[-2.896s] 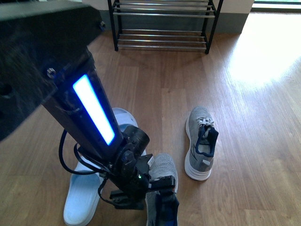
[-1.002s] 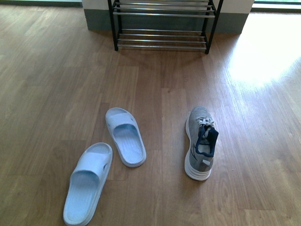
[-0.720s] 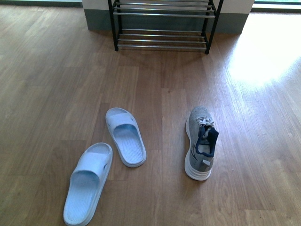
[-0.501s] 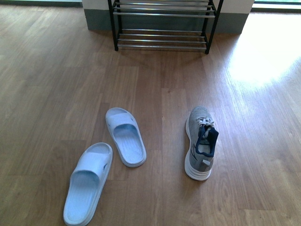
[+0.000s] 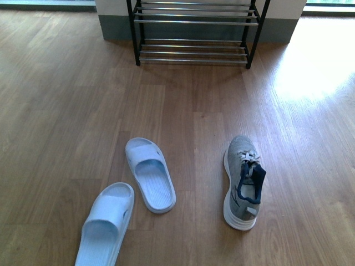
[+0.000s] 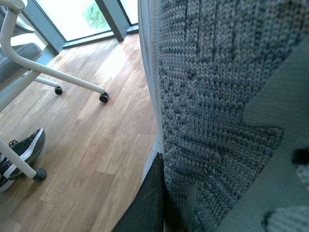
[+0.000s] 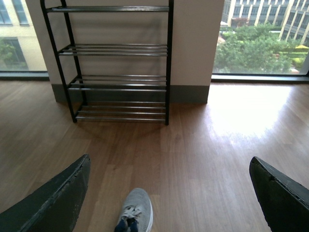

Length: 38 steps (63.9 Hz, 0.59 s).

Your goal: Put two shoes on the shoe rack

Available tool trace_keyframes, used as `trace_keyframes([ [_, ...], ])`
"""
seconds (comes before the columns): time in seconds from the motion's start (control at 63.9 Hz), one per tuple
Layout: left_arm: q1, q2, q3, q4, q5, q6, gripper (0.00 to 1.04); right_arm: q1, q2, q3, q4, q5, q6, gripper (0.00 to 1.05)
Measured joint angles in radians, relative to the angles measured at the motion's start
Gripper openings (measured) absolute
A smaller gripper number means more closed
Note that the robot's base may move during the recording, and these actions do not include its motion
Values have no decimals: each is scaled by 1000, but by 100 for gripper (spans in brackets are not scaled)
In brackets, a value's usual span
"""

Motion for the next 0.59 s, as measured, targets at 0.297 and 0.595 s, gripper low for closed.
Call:
trace_keyframes([
  [0.297, 1, 2, 0, 0, -8, 1, 6, 0, 0, 0, 0, -3, 0, 96],
  [0.595, 3, 2, 0, 0, -12, 1, 6, -1, 5, 1, -3, -8, -4, 96],
])
